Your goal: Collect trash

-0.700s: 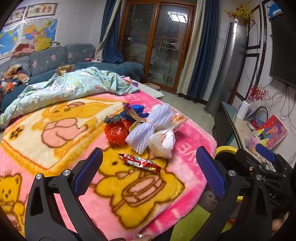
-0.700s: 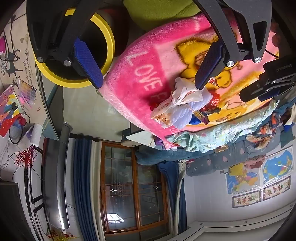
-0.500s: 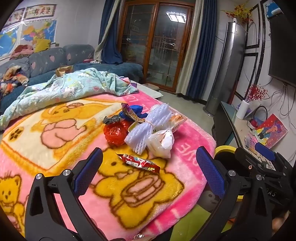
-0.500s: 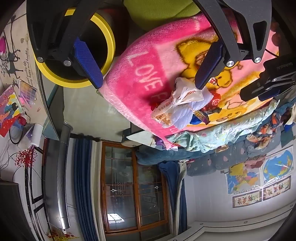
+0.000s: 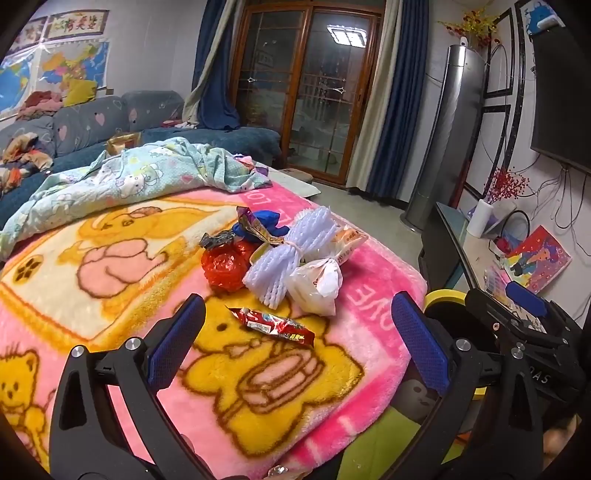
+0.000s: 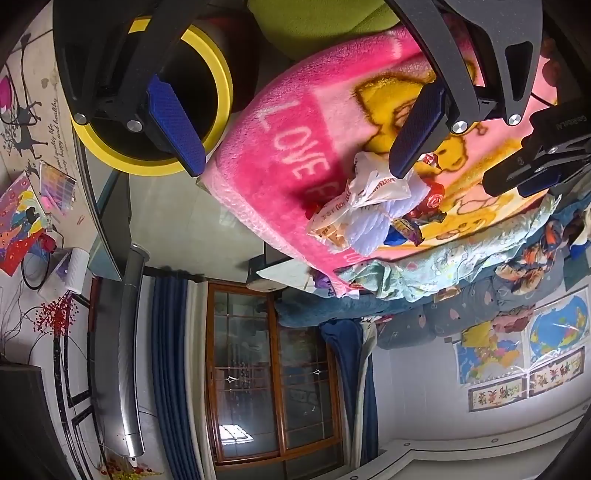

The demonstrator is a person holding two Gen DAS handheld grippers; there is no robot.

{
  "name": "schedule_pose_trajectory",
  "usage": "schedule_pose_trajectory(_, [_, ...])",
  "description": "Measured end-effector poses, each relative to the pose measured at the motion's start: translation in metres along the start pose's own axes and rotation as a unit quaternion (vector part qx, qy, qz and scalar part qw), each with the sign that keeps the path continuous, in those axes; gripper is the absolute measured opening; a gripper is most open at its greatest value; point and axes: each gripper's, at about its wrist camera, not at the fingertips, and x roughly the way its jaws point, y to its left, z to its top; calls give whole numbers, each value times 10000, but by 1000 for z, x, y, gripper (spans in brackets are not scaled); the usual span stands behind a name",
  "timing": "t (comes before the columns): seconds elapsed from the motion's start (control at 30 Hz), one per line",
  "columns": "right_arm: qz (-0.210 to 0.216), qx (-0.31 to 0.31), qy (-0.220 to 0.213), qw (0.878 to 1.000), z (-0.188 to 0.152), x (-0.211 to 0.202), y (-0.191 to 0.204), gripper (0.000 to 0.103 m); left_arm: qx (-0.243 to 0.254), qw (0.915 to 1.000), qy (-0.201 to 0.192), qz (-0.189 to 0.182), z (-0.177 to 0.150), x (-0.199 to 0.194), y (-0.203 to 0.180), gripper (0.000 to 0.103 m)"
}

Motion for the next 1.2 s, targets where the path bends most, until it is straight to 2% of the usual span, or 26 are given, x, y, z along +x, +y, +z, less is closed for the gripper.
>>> schedule_pose_trajectory(1.2, [-33,89,-125,9999,6,-7,-3,97,-1,9999,-95,-68,4,-5,3,93])
